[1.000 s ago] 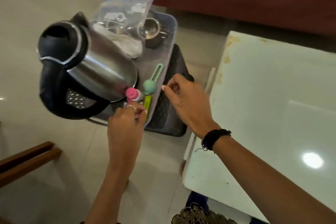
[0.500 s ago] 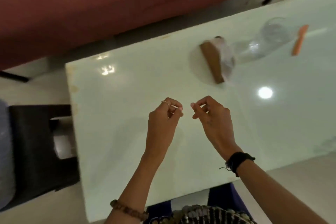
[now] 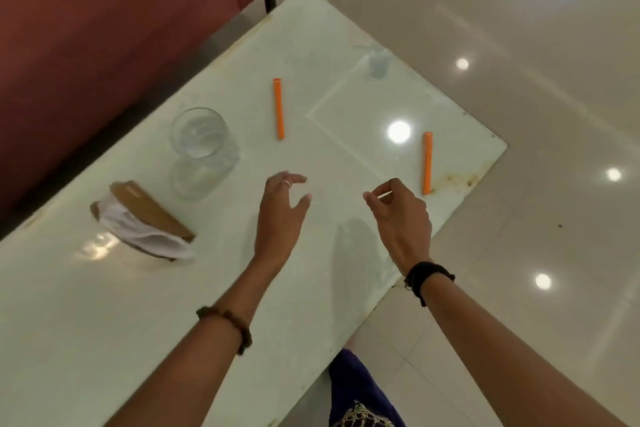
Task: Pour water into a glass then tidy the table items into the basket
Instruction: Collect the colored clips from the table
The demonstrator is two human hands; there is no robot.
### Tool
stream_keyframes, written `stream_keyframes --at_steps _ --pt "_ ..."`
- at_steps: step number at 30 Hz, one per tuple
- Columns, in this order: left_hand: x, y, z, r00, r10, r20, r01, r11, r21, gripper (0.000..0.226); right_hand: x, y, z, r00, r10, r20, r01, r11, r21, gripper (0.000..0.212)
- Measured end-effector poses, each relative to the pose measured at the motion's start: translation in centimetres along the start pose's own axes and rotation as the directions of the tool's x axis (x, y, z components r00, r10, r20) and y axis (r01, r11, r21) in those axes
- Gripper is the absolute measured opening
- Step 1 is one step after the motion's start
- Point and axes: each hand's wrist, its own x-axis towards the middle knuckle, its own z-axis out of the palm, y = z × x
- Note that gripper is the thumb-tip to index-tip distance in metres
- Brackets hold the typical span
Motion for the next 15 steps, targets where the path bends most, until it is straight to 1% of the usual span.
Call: stream_keyframes --at_steps 4,6,8,11,13,15 --pt "5.5 1.6 1.7 0.999 0.053 0.006 -0.053 0.983 0.174 0.042 3.8 2.7 -2.1 0.991 0.098 -0.091 -0.093 0.994 0.056 0.011" --pt "7.7 2.0 2.2 0.999 0.030 -0.014 -0.026 0.970 0.241 0.050 5.3 3.9 -2.7 0.982 0.145 -0.122 -0.138 0.989 0.062 0.014" --pt "9.5 2.3 2.6 1.000 0.001 -0.005 0.001 0.949 0.316 0.054 6.5 5.0 -3.1 0.971 0.191 -0.141 -0.184 0.981 0.062 0.021" --pt "11.4 2.3 3.1 0.995 -0.095 0.041 0.069 0.904 0.423 0.057 7.6 6.3 -3.0 0.960 0.248 -0.126 -0.248 0.969 0.017 0.033" --pt "12.0 2.2 3.5 0.984 -0.167 0.056 0.128 0.895 0.428 0.055 8.0 6.9 -2.7 0.957 0.275 -0.091 -0.276 0.961 0.000 0.036" --pt "12.1 2.0 3.9 0.988 -0.151 0.040 0.119 0.895 0.430 0.047 8.1 7.3 -2.4 0.960 0.273 -0.071 -0.274 0.962 -0.007 0.034"
